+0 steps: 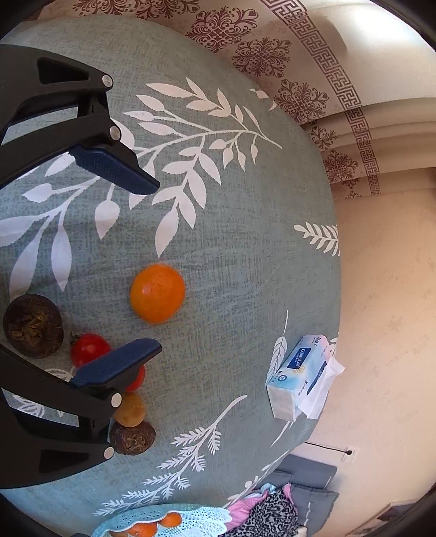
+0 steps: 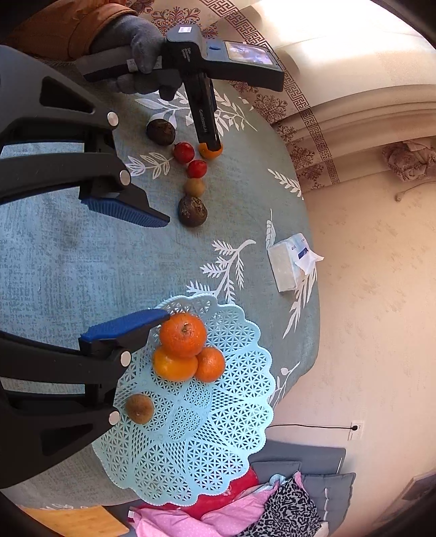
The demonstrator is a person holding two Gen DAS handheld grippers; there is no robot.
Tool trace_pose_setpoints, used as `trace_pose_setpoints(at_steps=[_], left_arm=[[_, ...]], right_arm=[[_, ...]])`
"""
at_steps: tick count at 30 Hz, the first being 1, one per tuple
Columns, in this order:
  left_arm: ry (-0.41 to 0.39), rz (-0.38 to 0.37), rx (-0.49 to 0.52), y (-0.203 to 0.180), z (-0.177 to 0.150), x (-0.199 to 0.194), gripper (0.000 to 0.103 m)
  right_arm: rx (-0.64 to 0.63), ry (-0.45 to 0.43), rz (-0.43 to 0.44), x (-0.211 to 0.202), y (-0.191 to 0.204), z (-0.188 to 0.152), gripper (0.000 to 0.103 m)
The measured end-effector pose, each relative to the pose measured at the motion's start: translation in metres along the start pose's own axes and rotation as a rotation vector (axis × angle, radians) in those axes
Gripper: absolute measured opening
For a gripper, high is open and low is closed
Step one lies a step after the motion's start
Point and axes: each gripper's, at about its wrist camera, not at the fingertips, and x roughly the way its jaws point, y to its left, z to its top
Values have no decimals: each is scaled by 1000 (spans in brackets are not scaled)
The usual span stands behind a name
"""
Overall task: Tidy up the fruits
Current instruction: 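Grasp an orange with the left gripper while the right gripper grasps a passion fruit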
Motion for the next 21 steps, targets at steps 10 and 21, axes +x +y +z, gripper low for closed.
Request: trace_pose_setpoints(at_steps=[10, 21], left_arm=[[75, -110, -2, 1, 3, 33, 52], [-8, -144, -29, 7, -2, 15, 42]], right_arm=[[-32, 32, 15, 11, 17, 0, 53], [-128, 107, 59, 47, 51, 11, 53]])
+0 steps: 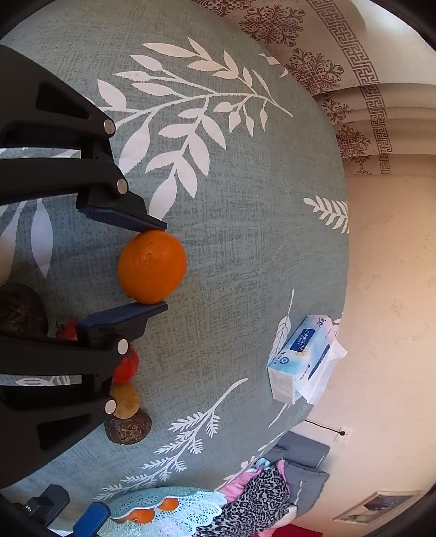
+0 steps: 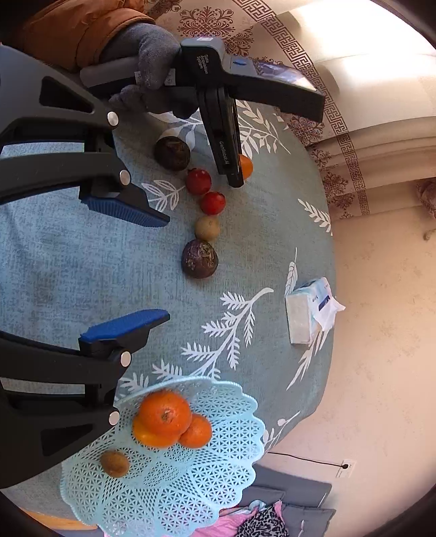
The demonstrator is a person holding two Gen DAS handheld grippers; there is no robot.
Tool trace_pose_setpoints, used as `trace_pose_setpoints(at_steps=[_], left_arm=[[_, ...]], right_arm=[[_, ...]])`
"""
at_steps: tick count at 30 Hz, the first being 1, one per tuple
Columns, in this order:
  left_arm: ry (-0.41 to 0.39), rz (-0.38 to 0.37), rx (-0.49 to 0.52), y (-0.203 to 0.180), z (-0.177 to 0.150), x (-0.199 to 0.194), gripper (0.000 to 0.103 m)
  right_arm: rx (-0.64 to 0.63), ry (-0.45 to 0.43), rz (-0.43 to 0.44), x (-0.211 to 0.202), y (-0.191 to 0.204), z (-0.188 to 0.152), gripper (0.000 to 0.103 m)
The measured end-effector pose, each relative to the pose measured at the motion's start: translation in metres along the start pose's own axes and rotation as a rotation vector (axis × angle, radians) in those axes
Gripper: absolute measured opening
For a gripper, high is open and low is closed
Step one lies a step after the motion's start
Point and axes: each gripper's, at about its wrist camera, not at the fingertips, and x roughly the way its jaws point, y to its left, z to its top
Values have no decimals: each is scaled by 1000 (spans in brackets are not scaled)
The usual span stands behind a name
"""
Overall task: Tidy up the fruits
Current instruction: 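Grasp an orange with the left gripper while the right gripper grasps a passion fruit, then carry the passion fruit into the blue basket and open the right gripper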
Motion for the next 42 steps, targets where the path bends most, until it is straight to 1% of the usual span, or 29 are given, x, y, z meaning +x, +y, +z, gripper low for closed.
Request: trace_pose_setpoints(at_steps=[5, 9, 12, 17, 19, 20, 22, 23, 30, 42], left_arm=[[-35, 13, -2, 2, -2, -8, 42], [-48, 10, -24, 6, -2, -11, 42], [-52, 9, -40, 9, -2, -12, 42], [-60, 9, -45, 10, -3, -14, 42], [-62, 8, -43, 9, -3, -15, 42], [-64, 8, -43, 9, -3, -15, 42], [-66, 9, -41, 9, -3, -15, 42], [-67, 11, -39, 8, -3, -15, 42], [-79, 20, -27, 6, -4, -17, 42], [-93, 32, -12, 3, -6, -20, 42]], right_arm=[[-12, 56, 18, 28, 4, 11, 53], [-23, 97, 15, 50, 6, 18, 53], [-34, 115, 7, 63, 8, 22, 53], [-12, 137, 19, 79, 5, 28, 53], [-10, 139, 21, 83, 5, 30, 50], [-11, 138, 18, 84, 5, 30, 49], [-18, 134, 11, 85, 7, 31, 42], [-22, 134, 7, 85, 7, 31, 41], [-10, 118, 9, 76, 8, 29, 40], [-35, 49, -48, 46, 15, 25, 40]])
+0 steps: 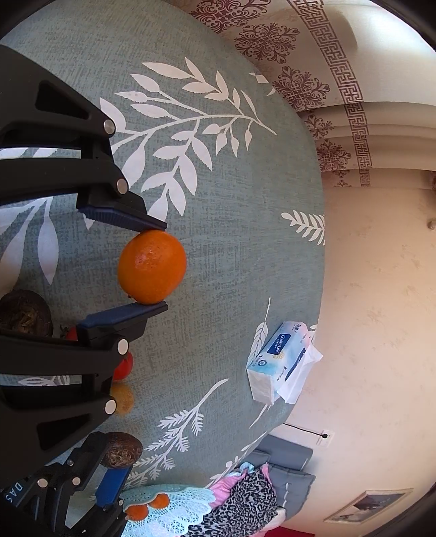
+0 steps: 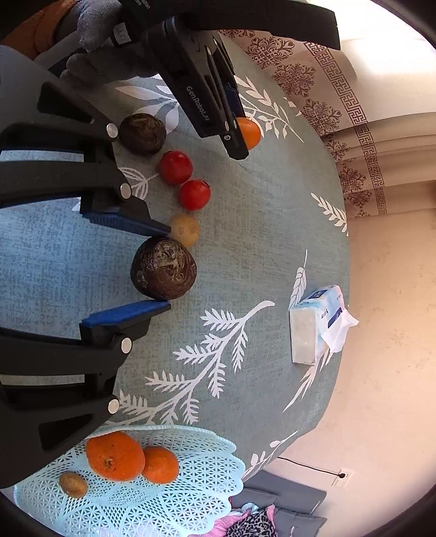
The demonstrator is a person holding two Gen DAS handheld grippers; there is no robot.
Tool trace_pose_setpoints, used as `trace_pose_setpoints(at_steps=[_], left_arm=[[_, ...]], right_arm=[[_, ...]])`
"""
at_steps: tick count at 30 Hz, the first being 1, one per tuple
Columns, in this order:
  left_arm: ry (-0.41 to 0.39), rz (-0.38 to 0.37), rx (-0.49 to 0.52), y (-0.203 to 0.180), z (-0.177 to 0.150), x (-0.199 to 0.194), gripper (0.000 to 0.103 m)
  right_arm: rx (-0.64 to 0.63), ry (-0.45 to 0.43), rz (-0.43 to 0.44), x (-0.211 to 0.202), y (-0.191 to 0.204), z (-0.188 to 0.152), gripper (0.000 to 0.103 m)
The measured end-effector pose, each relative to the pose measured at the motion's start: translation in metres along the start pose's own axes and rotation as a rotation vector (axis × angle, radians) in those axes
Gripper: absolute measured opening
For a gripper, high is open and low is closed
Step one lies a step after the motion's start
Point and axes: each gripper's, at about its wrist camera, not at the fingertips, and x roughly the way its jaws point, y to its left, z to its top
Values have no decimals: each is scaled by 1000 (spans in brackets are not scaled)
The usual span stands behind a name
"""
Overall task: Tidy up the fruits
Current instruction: 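Carry the passion fruit into the blue basket and open the right gripper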
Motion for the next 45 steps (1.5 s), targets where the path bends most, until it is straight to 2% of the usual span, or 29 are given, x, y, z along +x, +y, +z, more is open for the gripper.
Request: trace_pose_setpoints(at_steps=[8, 21, 34, 45], left_arm=[[-7, 10, 3, -1, 0, 0, 42], [-41, 43, 40, -13, -4, -10, 42], [-43, 21, 78, -35, -13, -25, 42], [-45, -30, 120, -65, -21, -48, 42]], right_arm=[[27, -47, -20, -23, -8, 0, 40], [118, -107, -70, -55, -42, -9, 40], [239, -151, -154, -82, -93, -24, 40], [328, -145, -218, -91, -133, -43, 40]])
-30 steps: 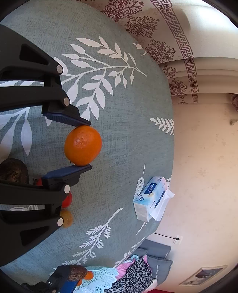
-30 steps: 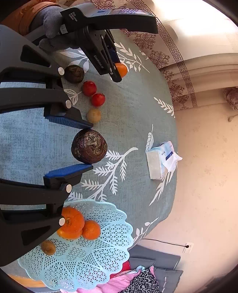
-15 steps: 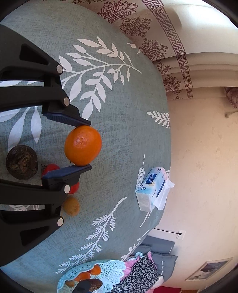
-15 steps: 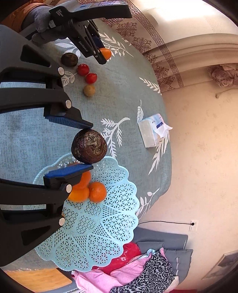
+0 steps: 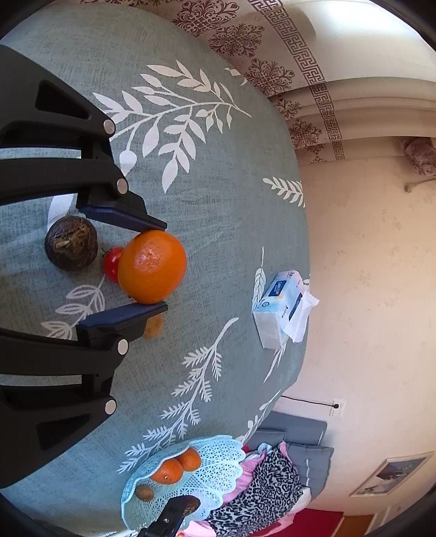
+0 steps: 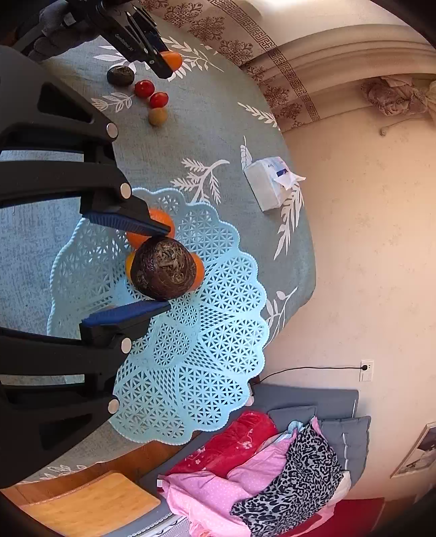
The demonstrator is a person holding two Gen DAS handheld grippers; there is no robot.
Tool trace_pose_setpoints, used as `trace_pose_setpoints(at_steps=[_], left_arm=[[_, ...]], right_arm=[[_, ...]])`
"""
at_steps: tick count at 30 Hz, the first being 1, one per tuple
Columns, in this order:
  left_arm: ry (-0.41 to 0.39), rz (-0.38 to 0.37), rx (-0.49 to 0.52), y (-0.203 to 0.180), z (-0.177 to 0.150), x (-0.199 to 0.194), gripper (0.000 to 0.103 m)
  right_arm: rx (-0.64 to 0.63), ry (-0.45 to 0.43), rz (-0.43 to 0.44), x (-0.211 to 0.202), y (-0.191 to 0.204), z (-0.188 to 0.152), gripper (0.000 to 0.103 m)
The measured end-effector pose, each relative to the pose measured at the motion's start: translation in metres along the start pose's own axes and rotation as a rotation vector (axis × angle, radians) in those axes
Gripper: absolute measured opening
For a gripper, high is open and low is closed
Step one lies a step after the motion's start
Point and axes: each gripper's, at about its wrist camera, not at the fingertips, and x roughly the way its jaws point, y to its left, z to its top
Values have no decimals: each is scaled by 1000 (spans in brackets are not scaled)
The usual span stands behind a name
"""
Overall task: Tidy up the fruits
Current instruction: 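Carry the passion fruit into the blue basket and open the right gripper, then lower the orange into the blue basket and open the left gripper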
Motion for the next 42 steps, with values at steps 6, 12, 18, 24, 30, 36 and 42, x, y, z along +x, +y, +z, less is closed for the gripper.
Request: trace_pose_setpoints(at_steps=[6, 12, 18, 24, 30, 36, 42], left_arm=[[0, -31, 28, -20, 0, -9, 42], [-6, -53, 62, -40, 2, -16, 42], [-16, -73, 102, -60, 4, -23, 42], [-25, -94, 139, -79, 5, -30, 42], [-30, -112, 174, -98, 8, -33, 42], [-32, -131, 210, -119, 9, -32, 42], [-35, -153, 240, -137, 12, -29, 42]], right_arm=[[42, -1, -15, 0, -19, -2, 40], [75, -13, -23, -3, -35, -4, 40], [114, -25, -40, -5, -50, -3, 41], [130, -46, -42, -10, -58, -2, 42], [139, -46, -36, -10, -62, -3, 42], [134, -57, -39, -13, -63, -3, 42], [148, -65, -39, -16, -69, 0, 42]])
